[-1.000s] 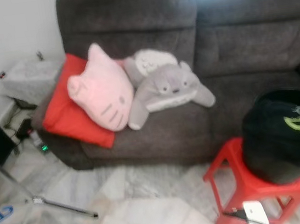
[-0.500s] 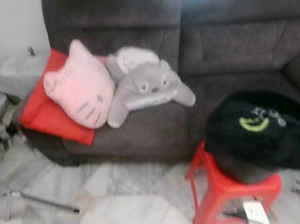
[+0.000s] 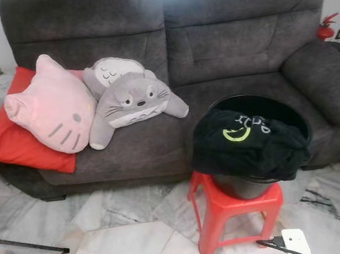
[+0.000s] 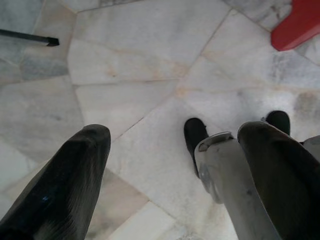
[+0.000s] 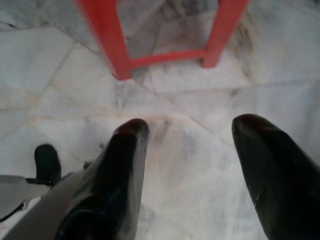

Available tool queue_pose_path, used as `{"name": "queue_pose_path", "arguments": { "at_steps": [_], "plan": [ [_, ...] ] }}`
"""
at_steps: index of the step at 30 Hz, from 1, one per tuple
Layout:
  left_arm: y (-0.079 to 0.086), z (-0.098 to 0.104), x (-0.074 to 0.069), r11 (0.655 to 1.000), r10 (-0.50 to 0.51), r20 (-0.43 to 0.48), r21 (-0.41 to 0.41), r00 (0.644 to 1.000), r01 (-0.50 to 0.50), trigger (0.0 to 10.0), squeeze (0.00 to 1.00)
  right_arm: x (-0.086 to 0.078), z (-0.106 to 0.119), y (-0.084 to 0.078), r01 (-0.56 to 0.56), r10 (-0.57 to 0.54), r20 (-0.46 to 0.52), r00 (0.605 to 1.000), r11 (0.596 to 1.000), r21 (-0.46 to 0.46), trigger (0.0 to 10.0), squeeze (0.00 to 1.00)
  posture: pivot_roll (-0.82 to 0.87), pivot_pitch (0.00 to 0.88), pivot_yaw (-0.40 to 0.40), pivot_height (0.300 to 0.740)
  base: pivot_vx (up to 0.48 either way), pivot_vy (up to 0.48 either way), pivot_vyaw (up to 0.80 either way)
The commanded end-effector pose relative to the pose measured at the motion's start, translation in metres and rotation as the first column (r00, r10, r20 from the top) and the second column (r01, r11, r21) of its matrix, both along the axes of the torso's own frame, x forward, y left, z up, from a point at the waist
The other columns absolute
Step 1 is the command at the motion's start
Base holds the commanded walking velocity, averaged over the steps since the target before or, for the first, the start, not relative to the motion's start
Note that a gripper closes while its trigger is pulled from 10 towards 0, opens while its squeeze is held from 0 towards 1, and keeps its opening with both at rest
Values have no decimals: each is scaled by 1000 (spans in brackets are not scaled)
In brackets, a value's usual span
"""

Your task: Hang hanger

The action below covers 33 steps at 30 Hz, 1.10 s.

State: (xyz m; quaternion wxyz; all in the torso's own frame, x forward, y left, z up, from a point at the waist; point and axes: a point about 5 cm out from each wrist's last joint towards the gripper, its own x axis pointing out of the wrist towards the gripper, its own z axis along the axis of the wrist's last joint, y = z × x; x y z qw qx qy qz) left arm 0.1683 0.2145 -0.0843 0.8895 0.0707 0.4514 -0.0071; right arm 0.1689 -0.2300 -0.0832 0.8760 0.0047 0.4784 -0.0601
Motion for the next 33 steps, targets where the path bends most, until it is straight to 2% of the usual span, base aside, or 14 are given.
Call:
{"name": "queue_pose_path", "arguments": {
  "at_steps": [1, 8, 13, 14, 15, 16, 18, 19, 20, 21, 23, 24, 28, 33],
  "plan": [
    [3, -1, -2, 1000, -15, -23, 18, 1000, 15, 10000, 0, 7, 3, 1, -18, 18, 42, 999, 1000, -23, 10000, 0, -84, 0, -1, 740, 0, 0, 0],
    [5, 0, 0, 999, -36, -31, 38, 999, 37, 10000, 0, 16, 11, -2, 20, -5, 163, 987, 996, -90, 10000, 0, -118, 0, 13, 740, 0, 0, 0],
    [5, 1, 1, 998, -39, -33, 43, 999, 40, 10000, 0, 20, 15, -2, -14, 47, 207, 977, 987, -158, 10000, 0, -121, 0, 12, 740, 0, 0, 0],
    [6, 1, 1, 998, -39, -33, 45, 999, 41, 10000, 0, 35, 34, -14, -19, 96, 362, 927, 978, -210, 10000, 0, -127, 0, 16, 740, 0, 0, 0],
    [6, 1, 2, 998, -39, -33, 46, 999, 40, 10000, 0, 38, 50, -26, -29, 173, 476, 862, 955, -294, 10000, 0, -135, 0, 19, 740, 0, 0, 0],
    [6, 1, 2, 998, -39, -34, 49, 999, 41, 10000, 0, 44, 71, -35, -39, 280, 582, 763, 920, -390, 10000, 0, -136, 0, 20, 740, 0, 0, 0],
    [6, 2, 3, 998, -45, -35, 53, 998, 47, 10000, 0, 49, 75, -29, -29, 228, 605, 763, 947, -321, 10000, 0, -143, 0, 25, 740, 0, 0, 0],
    [6, 2, 4, 997, -55, -39, 59, 998, 57, 10000, 0, 44, 85, -23, -17, 204, 657, 726, 960, -280, 10000, 0, -145, 0, 28, 740, 0, 0, 0],
    [6, 2, 4, 997, -55, -39, 59, 998, 57, 10000, 0, 44, 85, -23, -17, 204, 657, 726, 960, -280, 10000, 0, -145, 0, 28, 740, 0, 0, 0],
    [7, 2, 5, 996, -57, -40, 61, 998, 60, 10000, 0, 34, 101, -23, -17, 372, 697, 612, 888, -459, 10000, 0, -147, 0, 29, 740, 0, 0, 0],
    [7, 3, 5, 996, -58, -39, 62, 998, 60, 10000, 0, 31, 90, -23, 16, 246, 686, 684, 936, -351, 10000, 0, -157, 0, 35, 740, 0, 0, 0],
    [7, 3, 6, 996, -60, -39, 63, 997, 63, 10000, 0, 26, 88, -22, 17, 234, 680, 694, 940, -340, 10000, 0, -163, 0, 39, 740, 0, 0, 0],
    [7, 4, 8, 995, -70, -42, 67, 997, 73, 10000, 0, 4, 120, -1, 0, 315, 739, 596, 920, -392, 10000, 0, -172, 0, 46, 740, 0, 0, 0],
    [8, 5, 10, 994, -76, -41, 72, 996, 79, 10000, 0, 0, 153, 10, -47, 362, 767, 530, 915, -400, 10000, 0, -182, 0, 51, 740, 0, 0, 0]
  ]
}}
